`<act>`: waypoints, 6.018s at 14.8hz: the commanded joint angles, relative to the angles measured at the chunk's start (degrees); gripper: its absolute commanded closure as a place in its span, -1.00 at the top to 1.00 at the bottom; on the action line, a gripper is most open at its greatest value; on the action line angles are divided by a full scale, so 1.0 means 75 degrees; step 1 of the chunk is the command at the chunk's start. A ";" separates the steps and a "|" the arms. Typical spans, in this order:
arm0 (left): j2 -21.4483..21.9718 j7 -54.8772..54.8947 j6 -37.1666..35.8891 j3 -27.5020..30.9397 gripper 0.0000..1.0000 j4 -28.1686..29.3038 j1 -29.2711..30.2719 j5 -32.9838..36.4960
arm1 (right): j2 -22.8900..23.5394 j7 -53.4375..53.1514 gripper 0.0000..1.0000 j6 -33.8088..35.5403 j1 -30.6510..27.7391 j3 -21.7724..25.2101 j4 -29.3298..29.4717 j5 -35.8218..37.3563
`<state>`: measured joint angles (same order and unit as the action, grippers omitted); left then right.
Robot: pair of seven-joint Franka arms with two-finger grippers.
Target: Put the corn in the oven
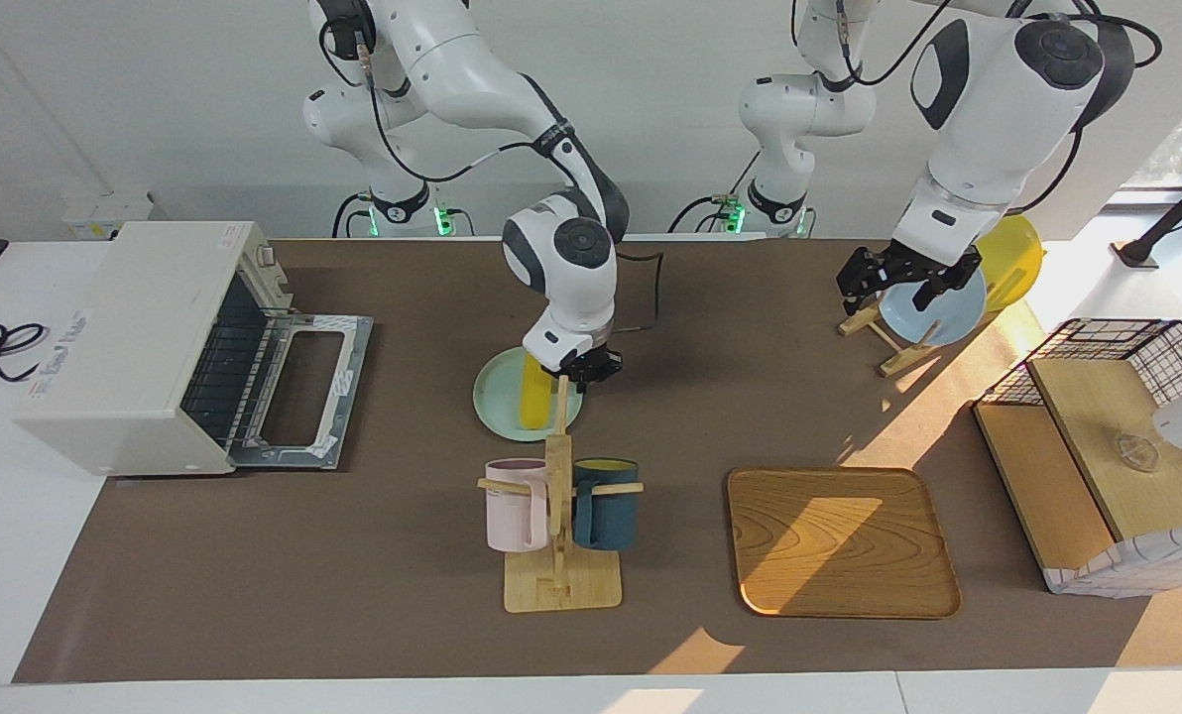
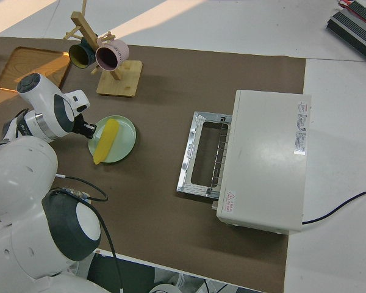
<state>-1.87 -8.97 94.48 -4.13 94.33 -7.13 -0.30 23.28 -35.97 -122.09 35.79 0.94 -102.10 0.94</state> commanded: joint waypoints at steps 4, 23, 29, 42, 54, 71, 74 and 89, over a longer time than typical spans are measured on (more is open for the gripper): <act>0.0473 0.0621 -0.0069 0.0035 1.00 0.0711 -0.0045 0.0169 | -0.0232 0.0294 -1.00 0.2306 -0.0459 0.0026 0.1180 0.0659; 0.0578 0.0574 -0.0245 0.0036 1.00 0.0875 -0.0127 -0.0523 | -0.2084 0.4816 -1.00 0.2942 -0.4384 0.0015 -0.1081 0.1749; 0.0636 0.0563 -0.0187 0.0047 1.00 0.0910 -0.0127 -0.0523 | -0.2202 0.5323 -1.00 0.2509 -0.4842 0.0003 -0.1503 0.1761; 0.0625 0.0586 -0.0128 0.0035 1.00 0.0805 0.0024 -0.0523 | -0.2130 0.4106 -1.00 0.1353 -0.4117 -0.0056 -0.1698 0.0262; 0.0637 0.0586 -0.0128 0.0035 1.00 0.0805 0.0201 -0.0523 | -0.2295 0.4034 -1.00 -0.0315 -0.4349 -0.0044 -0.3447 0.0214; 0.0637 0.0586 -0.0128 0.0035 1.00 0.0805 0.0201 -0.0523 | -0.2986 0.6716 -1.00 0.2426 -0.5720 0.0050 -0.1515 0.1339; 0.0637 0.0586 -0.0128 0.0035 1.00 0.0805 0.0201 -0.0523 | -0.3232 0.6765 -1.00 0.2870 -0.5804 0.0003 -0.1329 0.1269; 0.0637 0.0586 -0.0128 0.0035 1.00 0.0805 0.0201 -0.0523 | -0.2742 0.4972 1.00 0.5309 -0.4784 -0.0196 0.1555 0.0167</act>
<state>1.42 -5.07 92.97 -3.64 99.02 -6.21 -3.66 0.01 3.21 -84.12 -0.76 -0.04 -94.42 3.39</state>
